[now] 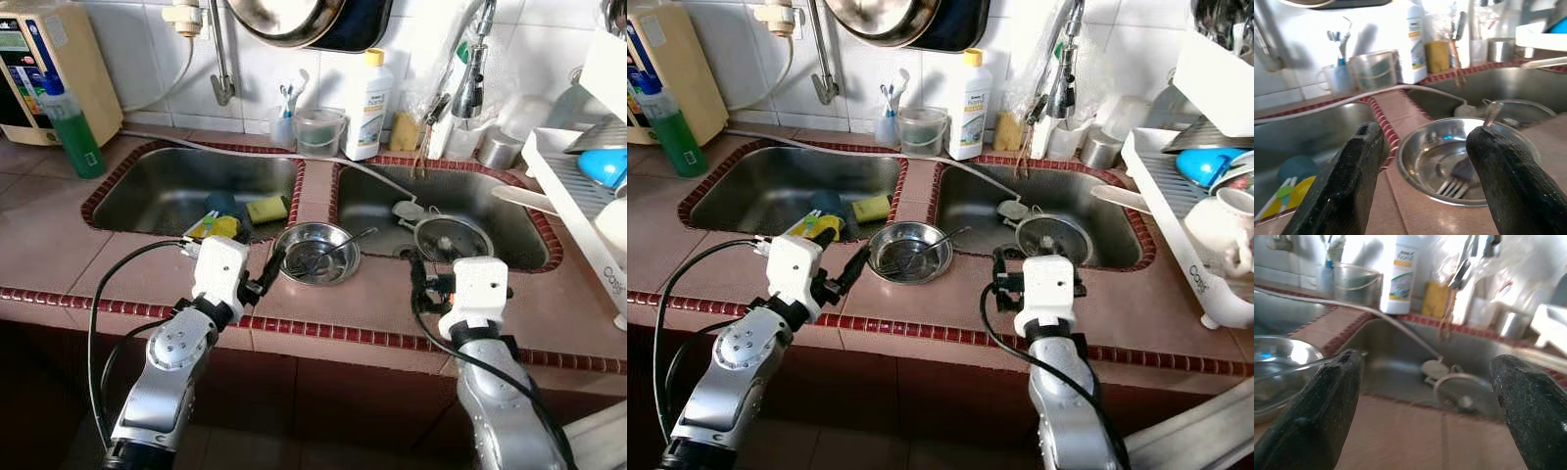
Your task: Kitchen organization
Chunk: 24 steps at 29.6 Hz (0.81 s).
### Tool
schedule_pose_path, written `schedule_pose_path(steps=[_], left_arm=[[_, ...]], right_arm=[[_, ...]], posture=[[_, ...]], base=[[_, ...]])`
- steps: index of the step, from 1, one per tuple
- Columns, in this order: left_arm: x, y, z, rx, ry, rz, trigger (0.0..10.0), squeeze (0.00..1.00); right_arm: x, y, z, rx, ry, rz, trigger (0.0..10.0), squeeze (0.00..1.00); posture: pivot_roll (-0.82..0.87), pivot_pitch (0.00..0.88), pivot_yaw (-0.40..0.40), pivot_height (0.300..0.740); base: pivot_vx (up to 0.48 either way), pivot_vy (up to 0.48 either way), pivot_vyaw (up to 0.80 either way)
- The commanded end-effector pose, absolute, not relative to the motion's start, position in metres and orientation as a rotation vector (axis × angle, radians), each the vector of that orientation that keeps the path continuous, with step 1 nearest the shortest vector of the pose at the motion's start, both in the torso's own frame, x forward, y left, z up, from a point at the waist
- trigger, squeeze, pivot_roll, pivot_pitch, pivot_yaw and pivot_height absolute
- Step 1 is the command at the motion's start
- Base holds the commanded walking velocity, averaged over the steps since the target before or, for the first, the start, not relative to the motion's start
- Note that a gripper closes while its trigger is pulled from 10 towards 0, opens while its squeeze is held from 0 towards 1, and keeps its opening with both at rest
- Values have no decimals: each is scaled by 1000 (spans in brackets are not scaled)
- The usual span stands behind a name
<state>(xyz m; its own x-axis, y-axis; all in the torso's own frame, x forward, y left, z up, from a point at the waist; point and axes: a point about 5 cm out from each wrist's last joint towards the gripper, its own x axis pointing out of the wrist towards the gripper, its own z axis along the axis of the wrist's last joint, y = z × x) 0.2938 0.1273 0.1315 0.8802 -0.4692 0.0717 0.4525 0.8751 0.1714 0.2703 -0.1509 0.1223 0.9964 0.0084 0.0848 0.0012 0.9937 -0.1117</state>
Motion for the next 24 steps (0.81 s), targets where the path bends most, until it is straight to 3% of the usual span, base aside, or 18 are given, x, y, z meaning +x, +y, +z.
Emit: schedule_pose_path(steps=[1, 8, 24], left_arm=[[296, 123, 137, 181, -133, -519, 10000, 0], [312, 117, 143, 234, -138, -586, 10000, 0], [341, 103, 160, 252, -126, -714, 10000, 0]], right_arm=[[268, -147, 129, -87, -102, 12, 10000, 0], [262, -132, 132, 18, -68, 81, 10000, 0], [229, -109, 136, -68, -8, 311, 10000, 0]], posture=[[-163, 13, 10, 740], [-177, 31, 29, 740], [-207, 109, 38, 740]], base=[[0, 0, 0], [0, 0, 0], [0, 0, 0]])
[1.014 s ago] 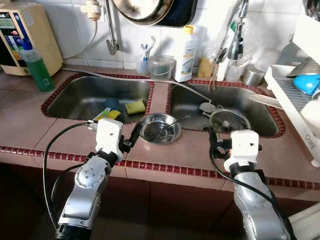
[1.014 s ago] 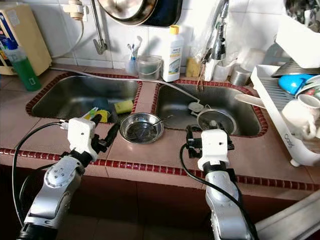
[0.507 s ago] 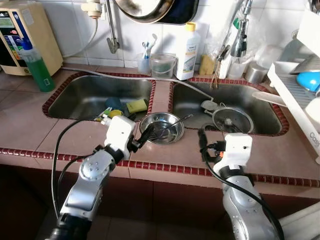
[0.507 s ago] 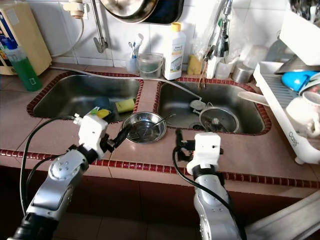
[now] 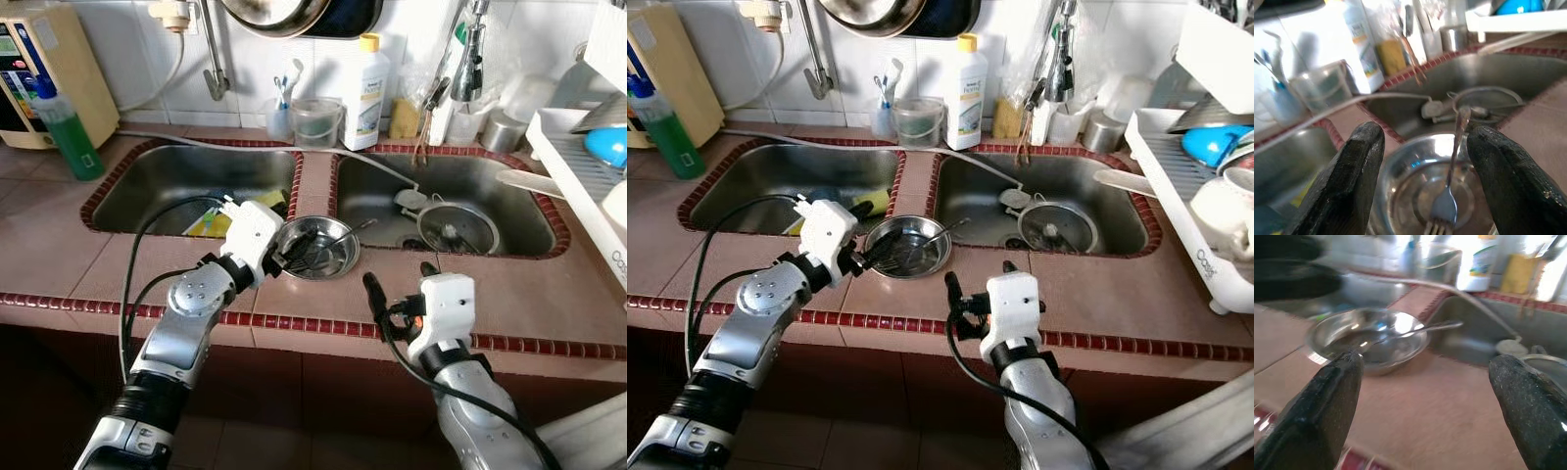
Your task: Kitchen organization
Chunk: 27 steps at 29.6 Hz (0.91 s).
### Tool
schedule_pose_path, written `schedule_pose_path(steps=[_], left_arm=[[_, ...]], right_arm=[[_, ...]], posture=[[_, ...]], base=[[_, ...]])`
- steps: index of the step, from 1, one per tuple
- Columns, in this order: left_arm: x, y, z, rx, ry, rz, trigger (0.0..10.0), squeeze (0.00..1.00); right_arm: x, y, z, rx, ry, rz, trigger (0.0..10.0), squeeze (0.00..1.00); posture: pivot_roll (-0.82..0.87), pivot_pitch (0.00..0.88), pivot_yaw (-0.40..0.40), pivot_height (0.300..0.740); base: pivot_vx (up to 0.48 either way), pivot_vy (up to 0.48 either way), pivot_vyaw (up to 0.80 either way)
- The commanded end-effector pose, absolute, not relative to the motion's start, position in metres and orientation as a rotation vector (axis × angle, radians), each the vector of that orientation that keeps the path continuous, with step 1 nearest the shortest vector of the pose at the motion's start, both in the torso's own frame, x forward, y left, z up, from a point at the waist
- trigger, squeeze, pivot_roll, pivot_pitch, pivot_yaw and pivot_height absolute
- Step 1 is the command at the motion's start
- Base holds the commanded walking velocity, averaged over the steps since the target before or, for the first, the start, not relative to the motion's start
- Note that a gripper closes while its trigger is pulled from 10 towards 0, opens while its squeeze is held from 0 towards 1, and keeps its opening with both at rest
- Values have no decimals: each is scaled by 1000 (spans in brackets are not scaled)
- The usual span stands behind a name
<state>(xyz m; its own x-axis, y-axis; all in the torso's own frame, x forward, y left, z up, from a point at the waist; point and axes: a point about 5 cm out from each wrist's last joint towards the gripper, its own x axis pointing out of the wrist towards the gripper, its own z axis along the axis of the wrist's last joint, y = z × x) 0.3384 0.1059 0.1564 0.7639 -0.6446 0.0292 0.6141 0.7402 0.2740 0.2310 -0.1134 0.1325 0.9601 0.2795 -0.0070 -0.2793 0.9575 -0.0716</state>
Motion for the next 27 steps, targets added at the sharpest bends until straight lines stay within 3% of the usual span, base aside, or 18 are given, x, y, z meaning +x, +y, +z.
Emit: schedule_pose_path(steps=[1, 27], left_arm=[[343, 100, 161, 265, -125, -737, 10000, 0], [368, 82, 165, 296, -36, -817, 10000, 0]], right_arm=[[223, -105, 137, -68, -1, 341, 10000, 0], [193, -99, 137, -111, 43, 402, 10000, 0]], posture=[[-213, 128, 42, 740], [-224, 169, 66, 740]], base=[[0, 0, 0], [0, 0, 0]])
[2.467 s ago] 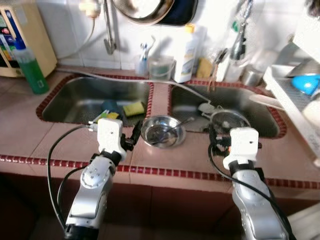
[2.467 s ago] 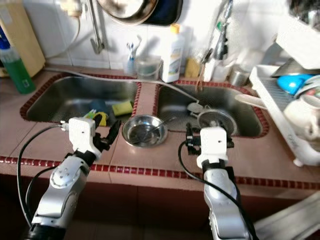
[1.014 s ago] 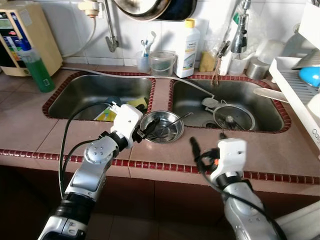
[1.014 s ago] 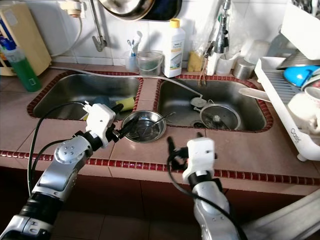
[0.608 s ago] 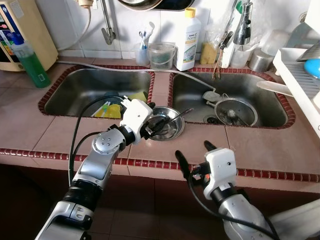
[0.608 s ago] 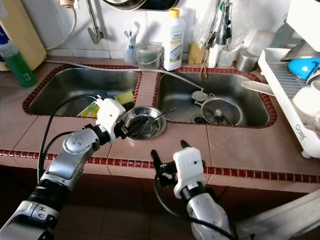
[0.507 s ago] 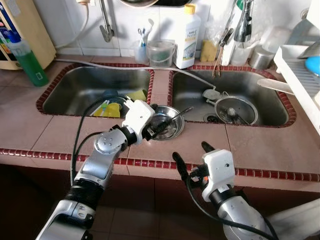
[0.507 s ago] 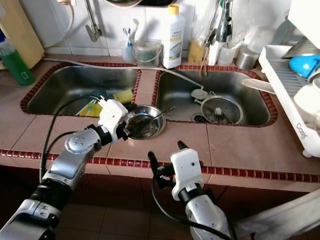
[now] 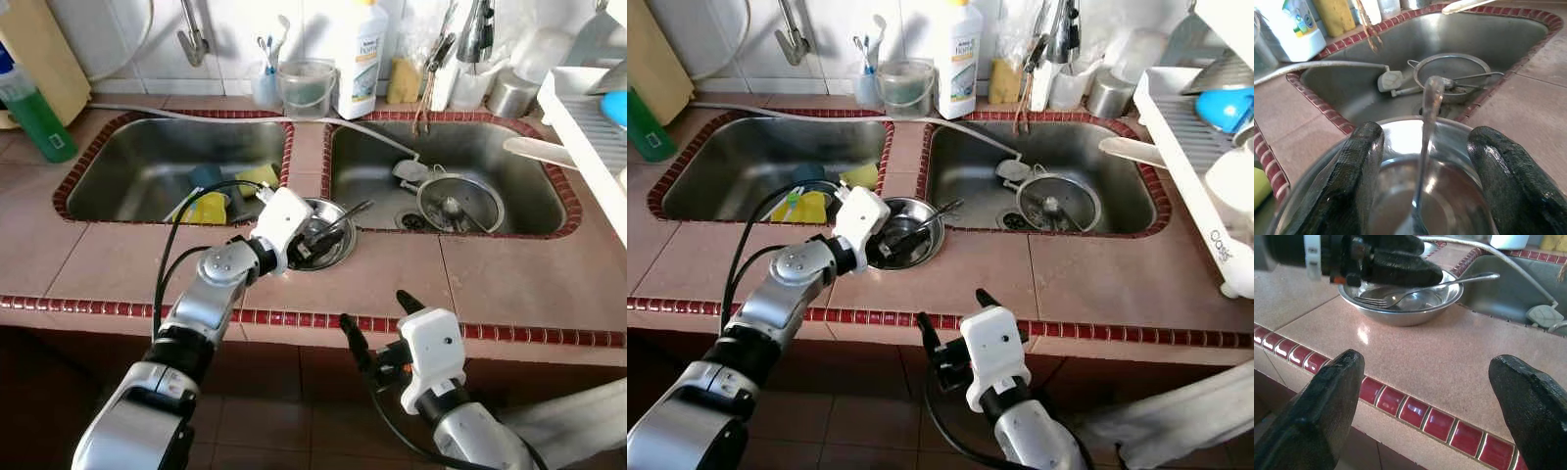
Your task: Kitchen organization
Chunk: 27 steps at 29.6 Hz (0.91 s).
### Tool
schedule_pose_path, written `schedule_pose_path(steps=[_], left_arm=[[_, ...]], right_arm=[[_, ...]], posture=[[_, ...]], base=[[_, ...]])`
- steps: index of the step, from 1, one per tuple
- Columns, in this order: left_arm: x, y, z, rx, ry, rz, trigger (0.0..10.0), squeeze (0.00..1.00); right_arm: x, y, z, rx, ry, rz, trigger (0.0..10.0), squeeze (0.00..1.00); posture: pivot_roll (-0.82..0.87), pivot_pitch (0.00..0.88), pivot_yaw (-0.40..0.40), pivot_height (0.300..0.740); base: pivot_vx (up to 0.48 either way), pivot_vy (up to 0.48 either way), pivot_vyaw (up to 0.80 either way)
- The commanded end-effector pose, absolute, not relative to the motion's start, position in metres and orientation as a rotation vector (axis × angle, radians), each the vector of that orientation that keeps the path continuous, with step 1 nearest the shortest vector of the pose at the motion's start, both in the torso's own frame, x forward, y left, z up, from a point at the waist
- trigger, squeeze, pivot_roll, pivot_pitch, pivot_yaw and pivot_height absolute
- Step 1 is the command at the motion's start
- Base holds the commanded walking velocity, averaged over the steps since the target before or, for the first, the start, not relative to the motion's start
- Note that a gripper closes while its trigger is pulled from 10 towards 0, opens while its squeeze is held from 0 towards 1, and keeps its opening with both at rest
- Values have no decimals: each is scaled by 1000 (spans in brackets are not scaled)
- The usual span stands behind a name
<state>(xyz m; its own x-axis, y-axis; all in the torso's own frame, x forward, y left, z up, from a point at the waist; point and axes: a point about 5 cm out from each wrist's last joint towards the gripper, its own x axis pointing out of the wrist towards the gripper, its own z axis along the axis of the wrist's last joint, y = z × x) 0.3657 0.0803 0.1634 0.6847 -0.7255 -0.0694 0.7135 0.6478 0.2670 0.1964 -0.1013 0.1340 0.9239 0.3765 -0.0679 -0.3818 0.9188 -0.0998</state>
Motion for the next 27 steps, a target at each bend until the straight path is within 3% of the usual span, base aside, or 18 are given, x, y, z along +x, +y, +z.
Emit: schedule_pose_path(steps=[1, 27], left_arm=[[368, 81, 166, 299, -35, -817, 10000, 0], [378, 82, 165, 463, 137, -893, 10000, 0]], right_arm=[[193, -99, 137, -111, 42, 402, 10000, 0], [191, -95, 142, -100, 35, 398, 10000, 0]], posture=[[-225, 167, 67, 740], [-212, 173, 85, 740]], base=[[0, 0, 0], [0, 0, 0]])
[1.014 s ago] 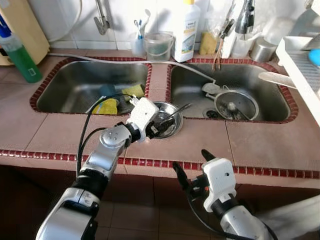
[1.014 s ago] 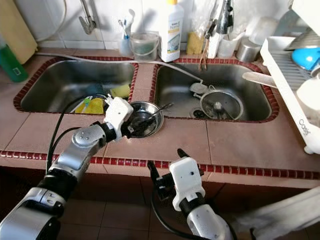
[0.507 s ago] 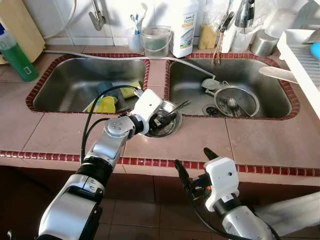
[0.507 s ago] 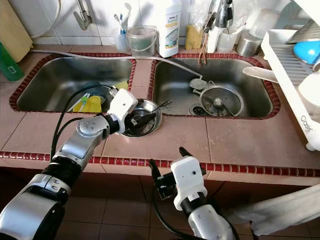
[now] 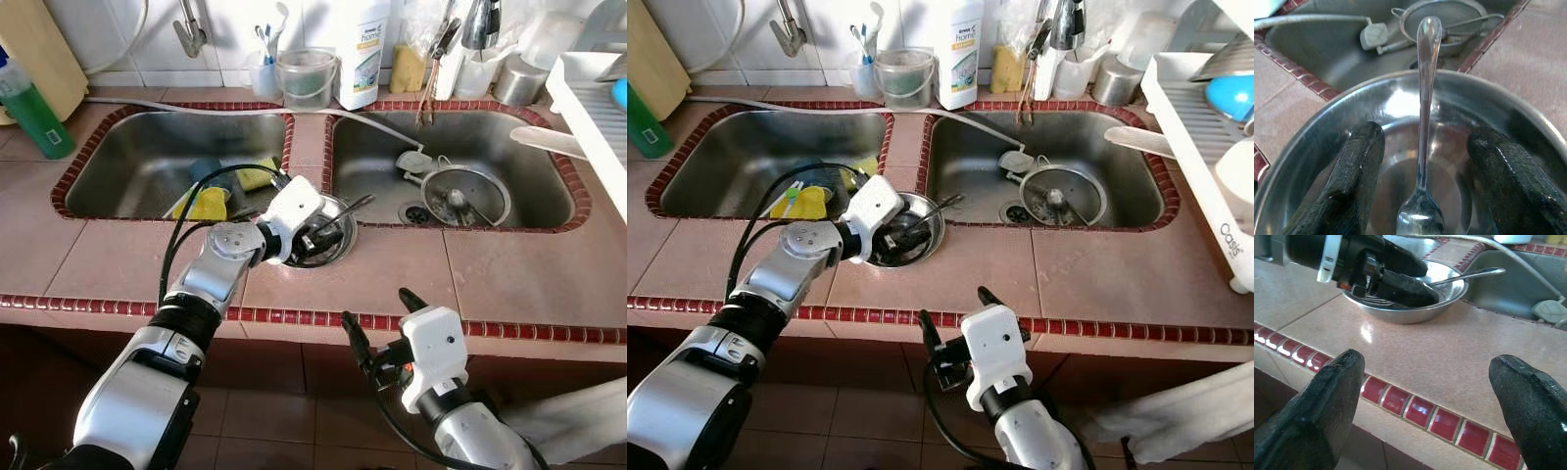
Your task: Kitchen organization
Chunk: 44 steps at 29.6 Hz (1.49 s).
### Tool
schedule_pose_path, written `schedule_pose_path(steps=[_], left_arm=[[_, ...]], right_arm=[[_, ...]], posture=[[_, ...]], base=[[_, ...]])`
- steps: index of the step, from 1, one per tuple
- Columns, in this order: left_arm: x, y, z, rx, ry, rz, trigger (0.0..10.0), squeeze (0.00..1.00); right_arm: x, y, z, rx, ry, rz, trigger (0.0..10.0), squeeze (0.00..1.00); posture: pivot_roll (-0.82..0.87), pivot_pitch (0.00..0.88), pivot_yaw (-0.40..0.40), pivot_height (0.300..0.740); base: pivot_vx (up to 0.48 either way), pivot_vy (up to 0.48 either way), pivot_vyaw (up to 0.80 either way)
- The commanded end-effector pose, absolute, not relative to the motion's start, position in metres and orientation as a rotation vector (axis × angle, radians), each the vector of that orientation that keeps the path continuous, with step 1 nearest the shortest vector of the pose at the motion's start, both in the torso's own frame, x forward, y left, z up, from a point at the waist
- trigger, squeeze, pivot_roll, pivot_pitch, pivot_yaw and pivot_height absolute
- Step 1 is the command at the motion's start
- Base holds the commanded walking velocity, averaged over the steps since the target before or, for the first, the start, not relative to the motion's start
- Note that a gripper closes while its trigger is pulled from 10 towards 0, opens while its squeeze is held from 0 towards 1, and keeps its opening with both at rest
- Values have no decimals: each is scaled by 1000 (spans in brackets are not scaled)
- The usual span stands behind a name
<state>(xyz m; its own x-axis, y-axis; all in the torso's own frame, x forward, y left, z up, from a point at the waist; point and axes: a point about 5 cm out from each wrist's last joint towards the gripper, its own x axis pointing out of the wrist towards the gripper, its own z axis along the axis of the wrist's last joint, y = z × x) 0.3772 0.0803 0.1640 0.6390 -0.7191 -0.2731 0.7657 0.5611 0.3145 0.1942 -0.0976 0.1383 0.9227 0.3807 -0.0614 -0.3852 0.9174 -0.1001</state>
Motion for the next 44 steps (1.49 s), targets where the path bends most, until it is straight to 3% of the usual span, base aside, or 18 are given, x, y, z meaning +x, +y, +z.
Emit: schedule_pose_path(steps=[1, 8, 9, 10, 11, 12, 13, 44], left_arm=[[378, 82, 164, 455, 142, -898, 10000, 0], [378, 82, 162, 481, 158, -914, 10000, 0], [378, 82, 162, 478, 157, -917, 8157, 0], [377, 82, 162, 469, 157, -921, 2980, 0], [377, 82, 162, 469, 157, -921, 2980, 0], [377, 83, 162, 476, 162, -921, 2157, 0], [377, 83, 162, 467, 165, -924, 0, 0], [378, 89, 153, 554, 216, -938, 0, 0]], right_arm=[[191, -95, 142, -99, 35, 398, 10000, 0], [190, -94, 142, -94, 36, 396, 10000, 0], [190, -94, 142, -94, 37, 396, 10000, 0], [189, -94, 142, -93, 37, 396, 10000, 0], [189, -94, 142, -93, 37, 396, 10000, 0], [189, -93, 142, -93, 37, 395, 10000, 0], [189, -93, 142, -92, 38, 394, 10000, 0], [185, -91, 141, -79, 52, 366, 10000, 0]], posture=[[-212, 173, 87, 740], [-212, 175, 91, 740], [-212, 176, 91, 740], [-212, 176, 92, 740], [-212, 176, 92, 740], [-213, 177, 93, 740], [-213, 177, 94, 740], [-218, 186, 105, 740]], base=[[0, 0, 0], [0, 0, 0], [0, 0, 0], [0, 0, 0], [0, 0, 0], [0, 0, 0], [0, 0, 0], [0, 0, 0]])
